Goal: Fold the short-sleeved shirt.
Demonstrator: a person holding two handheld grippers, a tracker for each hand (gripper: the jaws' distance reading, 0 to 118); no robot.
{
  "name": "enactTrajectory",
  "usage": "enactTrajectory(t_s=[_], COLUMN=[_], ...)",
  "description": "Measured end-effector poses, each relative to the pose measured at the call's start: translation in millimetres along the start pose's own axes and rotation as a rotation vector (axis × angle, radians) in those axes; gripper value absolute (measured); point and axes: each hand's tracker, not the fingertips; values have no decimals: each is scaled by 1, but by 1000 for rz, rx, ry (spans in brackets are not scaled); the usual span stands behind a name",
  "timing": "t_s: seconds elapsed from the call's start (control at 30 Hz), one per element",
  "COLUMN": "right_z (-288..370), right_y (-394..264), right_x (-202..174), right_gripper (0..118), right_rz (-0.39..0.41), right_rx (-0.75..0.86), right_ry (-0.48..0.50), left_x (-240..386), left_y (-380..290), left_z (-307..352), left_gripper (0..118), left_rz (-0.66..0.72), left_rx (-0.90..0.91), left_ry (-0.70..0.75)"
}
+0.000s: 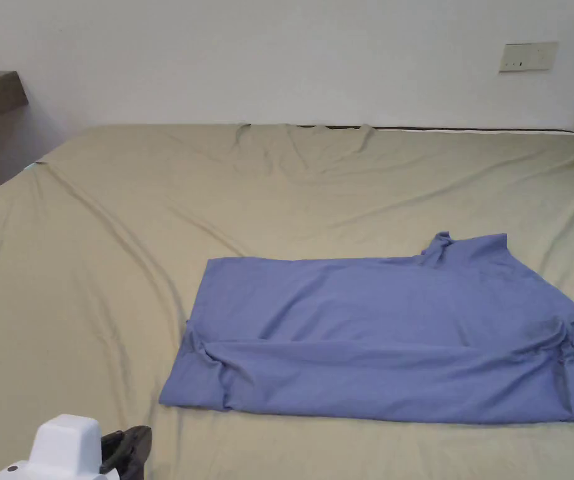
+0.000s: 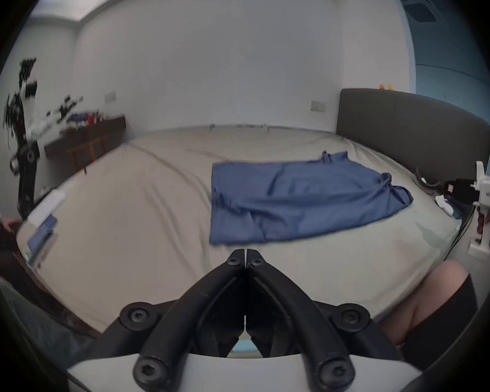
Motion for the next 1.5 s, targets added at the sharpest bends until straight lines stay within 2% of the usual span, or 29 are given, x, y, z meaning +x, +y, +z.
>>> enactTrajectory(t_s=[0.17,0.23,0.27,0.3,0.4,0.43,0.47,0.5,0.53,0.57,0.6,0.63,0.67,0.73,0.83,0.9,0.93,0.97,1.0,1.03,1.07,1.17,1.2,1.27,1.3,1.33,1.37,1.4,1.5], right_z=[0,-4,-7,-6,-10,-11,-12,-13,-14,-17,-20,-24,-29,-40,-54,-71,-82,-100,-114,-129,-143,-184,-197,-215,-212,-206,-206,-200,-180], right_y=[6,6,6,5,4,3,3,1,-1,-3,-6,-10,-14,-21,-25,-22,-18,-21,-18,-16,-13,-12,-15,-24,-24,-17,-17,-15,-10], right_x=[-1,-3,-4,-4,-3,-2,0,2,5,7,10,13,17,23,31,43,52,69,79,88,94,107,112,113,109,107,105,101,96], right_gripper=[0,0,0,0,0,0,0,0,0,0,0,0,0,0,0,0,7,30,78,104,112,101,91,57,36,6,6,6,6], right_rz=[-24,-33,-36,-36,-28,-29,-33,-38,-41,-41,-41,-48,-68,-95,-42,-25,-41,-73,-107,-123,-124,-164,-198,-267,-196,-168,-266,-257,-183], right_rx=[9,5,-1,-4,-15,-19,-28,-36,-44,-51,-63,-83,-110,-139,-161,-179,-182,-193,-214,-245,-245,-258,-293,-377,-343,-255,-285,-293,-271], right_ry=[12,20,28,32,43,43,42,43,44,42,41,39,41,43,6,-20,-38,-39,-31,-32,-40,-56,-61,-34,-121,-91,26,-41,-28], left_x=[-9,-17,-18,-20,-23,-24,-25,-24,-18,-8,0,11,22,18,1,-5,-10,-14,-16,-19,-11,-3,-1,1,1,-3,-5,-6,-14], left_y=[23,36,43,48,51,50,48,45,38,40,39,36,35,40,46,48,51,53,54,55,59,56,55,52,51,49,49,49,56], left_z=[-57,-93,-114,-132,-179,-194,-203,-209,-202,-196,-195,-193,-187,-182,-169,-157,-151,-147,-144,-141,-135,-138,-141,-144,-145,-147,-145,-142,-131], left_gripper=[2,64,91,101,98,84,58,43,41,37,31,12,8,6,4,4,4,4,4,4,4,4,4,4,4,4,4,4,4], left_rz=[-4,-2,-22,-27,-20,-14,-1,19,54,-4,-72,-144,-194,-162,-30,-31,-14,24,53,69,67,38,29,25,28,36,48,63,106], left_rx=[-62,-47,-86,-150,-163,-195,-238,-265,-235,-161,-183,-186,-192,-200,-163,-120,-111,-107,-109,-105,-107,-116,-124,-139,-147,-154,-155,-154,-132], left_ry=[42,106,137,155,155,185,183,150,77,151,109,105,170,104,81,113,106,96,86,83,83,93,98,103,104,102,98,94,68])
